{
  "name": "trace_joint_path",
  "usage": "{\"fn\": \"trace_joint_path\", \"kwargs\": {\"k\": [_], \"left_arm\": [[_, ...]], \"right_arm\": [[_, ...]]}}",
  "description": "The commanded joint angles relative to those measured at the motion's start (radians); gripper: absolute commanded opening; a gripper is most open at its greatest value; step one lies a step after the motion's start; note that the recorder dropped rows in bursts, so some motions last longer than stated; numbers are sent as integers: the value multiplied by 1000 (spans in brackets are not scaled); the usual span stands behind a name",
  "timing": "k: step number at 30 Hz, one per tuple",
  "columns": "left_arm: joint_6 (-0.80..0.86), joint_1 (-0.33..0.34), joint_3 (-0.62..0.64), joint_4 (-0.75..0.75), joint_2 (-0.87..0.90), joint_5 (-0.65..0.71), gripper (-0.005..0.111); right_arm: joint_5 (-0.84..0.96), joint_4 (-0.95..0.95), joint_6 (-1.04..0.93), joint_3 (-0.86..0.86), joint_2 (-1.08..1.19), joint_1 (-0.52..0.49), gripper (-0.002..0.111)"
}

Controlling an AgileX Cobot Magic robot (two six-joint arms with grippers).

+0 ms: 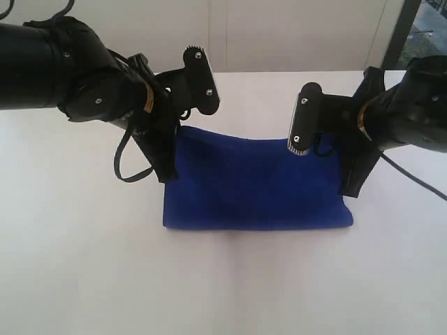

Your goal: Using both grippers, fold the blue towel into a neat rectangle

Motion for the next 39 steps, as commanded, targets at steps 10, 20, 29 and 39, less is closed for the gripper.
{"fn": "trace_joint_path", "kwargs": {"k": [10,20,29,39], "left_arm": [[-13,33,-18,21,66,-76,0],[-13,52,-18,31,106,-169,0],[-13,52,-18,31,123,-164,1],[-13,52,-18,31,129,-162,39]], "right_arm": [[-62,-11,35,-51,54,-59,0],[-123,-37,35,-51,115,-69,0],[-130,-37,35,-51,125,-69,0],[-140,-37,42,-51,125,-69,24]]}}
